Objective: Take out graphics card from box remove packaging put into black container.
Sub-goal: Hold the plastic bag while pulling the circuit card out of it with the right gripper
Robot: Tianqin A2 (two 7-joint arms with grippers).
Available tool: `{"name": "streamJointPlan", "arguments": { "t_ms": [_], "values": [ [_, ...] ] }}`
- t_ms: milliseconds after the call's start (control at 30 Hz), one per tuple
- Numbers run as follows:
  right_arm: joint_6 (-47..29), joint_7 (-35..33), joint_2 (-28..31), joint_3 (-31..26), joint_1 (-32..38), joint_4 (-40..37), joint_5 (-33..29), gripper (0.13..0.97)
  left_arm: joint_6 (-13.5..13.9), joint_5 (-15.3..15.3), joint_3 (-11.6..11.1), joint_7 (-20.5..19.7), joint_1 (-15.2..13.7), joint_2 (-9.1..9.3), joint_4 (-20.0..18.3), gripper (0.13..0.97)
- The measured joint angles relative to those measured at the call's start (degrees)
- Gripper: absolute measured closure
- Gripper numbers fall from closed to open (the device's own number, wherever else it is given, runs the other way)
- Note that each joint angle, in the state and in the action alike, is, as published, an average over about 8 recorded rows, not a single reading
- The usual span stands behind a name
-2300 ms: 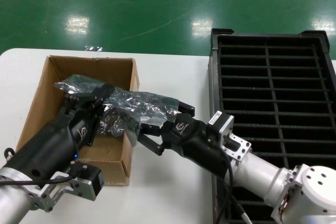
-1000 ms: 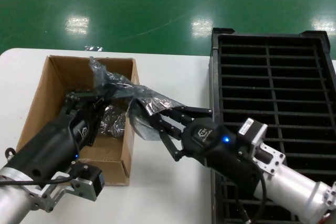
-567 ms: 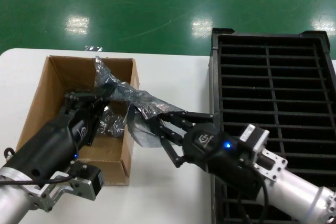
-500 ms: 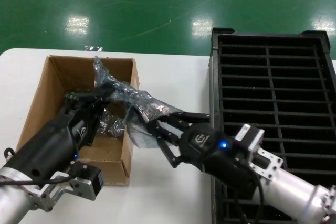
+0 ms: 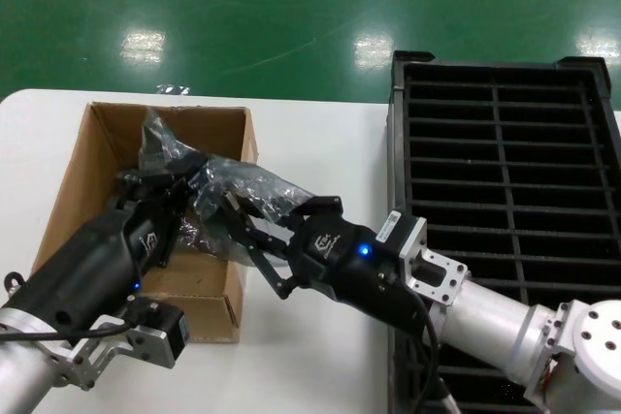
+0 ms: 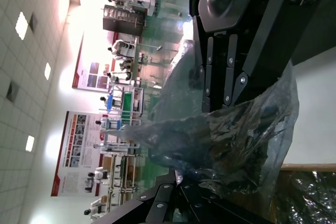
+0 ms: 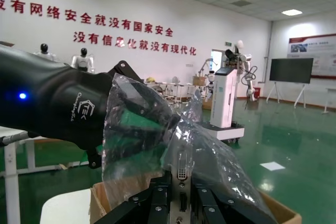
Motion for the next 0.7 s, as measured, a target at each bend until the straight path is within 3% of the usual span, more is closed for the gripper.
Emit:
{"name": "streamJointPlan", "arguments": {
  "t_ms": [700],
  "values": [
    [1.27,0.58,3.24,1.37,-2.38,6.09,0.05,0.902,0.01,0.0,0.01,0.0,0.0,0.0,0.01,0.959]
  ]
}}
